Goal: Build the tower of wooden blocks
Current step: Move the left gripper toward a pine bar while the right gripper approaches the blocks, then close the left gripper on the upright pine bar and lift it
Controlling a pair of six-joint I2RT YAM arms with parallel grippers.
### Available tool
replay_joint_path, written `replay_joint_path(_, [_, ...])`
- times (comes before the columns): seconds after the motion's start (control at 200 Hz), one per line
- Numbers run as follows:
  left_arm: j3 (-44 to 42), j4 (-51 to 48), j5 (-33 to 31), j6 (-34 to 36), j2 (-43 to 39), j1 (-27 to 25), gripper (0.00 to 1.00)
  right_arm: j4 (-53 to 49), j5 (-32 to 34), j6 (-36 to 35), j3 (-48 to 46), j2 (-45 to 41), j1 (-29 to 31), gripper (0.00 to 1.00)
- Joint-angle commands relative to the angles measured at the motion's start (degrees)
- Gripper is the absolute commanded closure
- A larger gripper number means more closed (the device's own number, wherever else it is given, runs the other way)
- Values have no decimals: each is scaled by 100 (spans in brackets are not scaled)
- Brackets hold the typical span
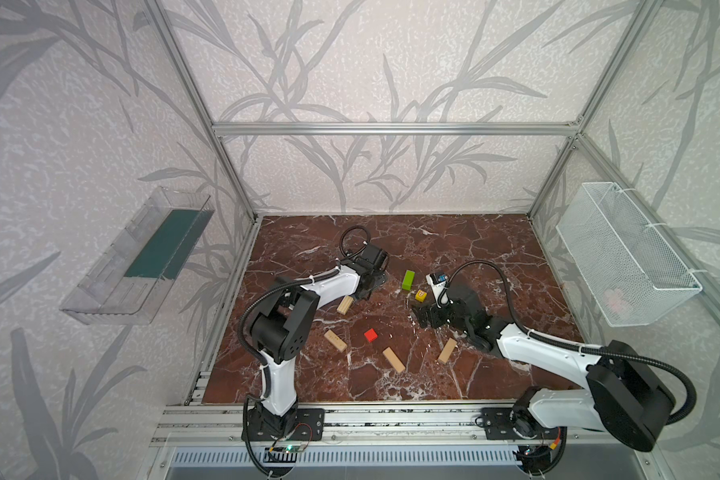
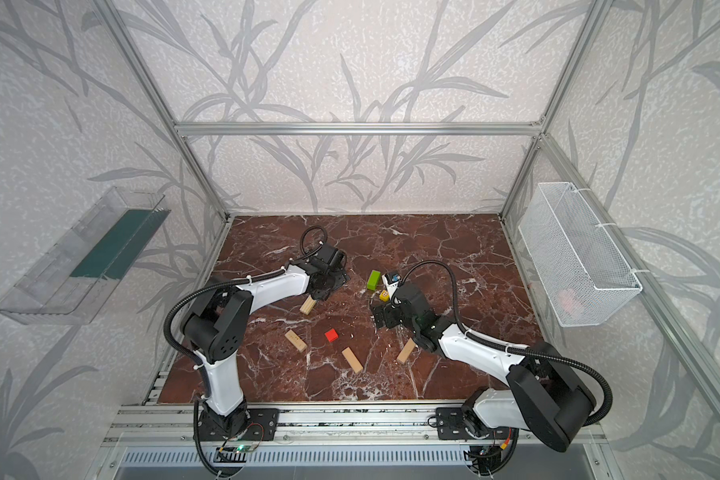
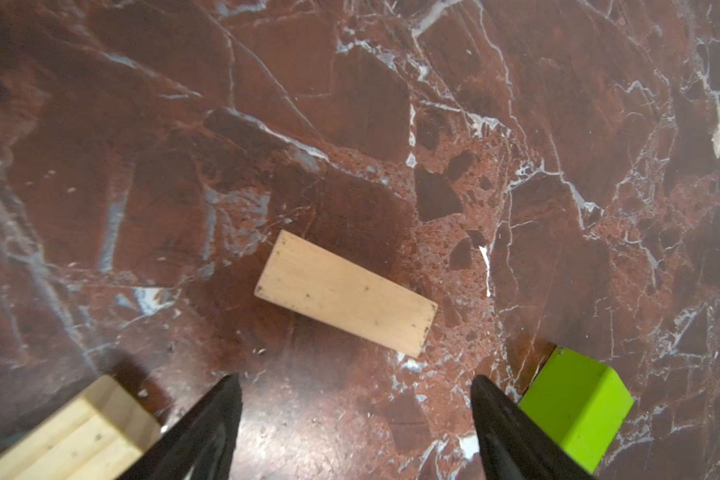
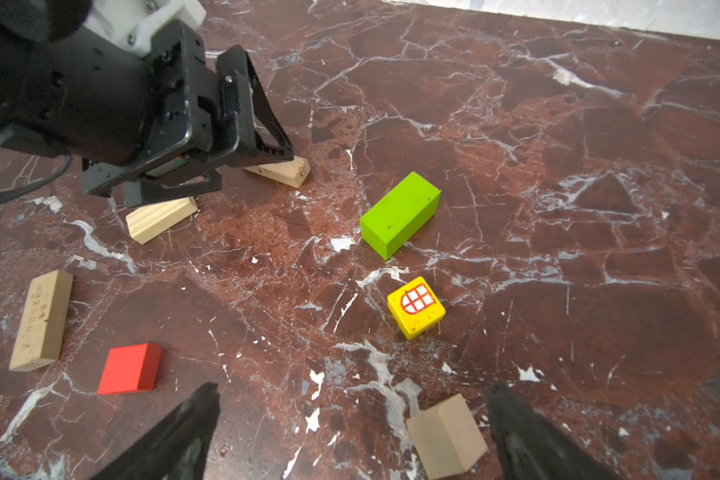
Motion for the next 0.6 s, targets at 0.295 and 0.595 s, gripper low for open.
replay_joint_path(0.295, [905, -543, -285, 26, 704, 62, 21, 75, 133, -73, -56, -159, 13, 1])
replay_joint_path(0.595, [1845, -1458, -657, 387, 1325, 101, 34, 58, 163, -72, -48, -150, 15, 1])
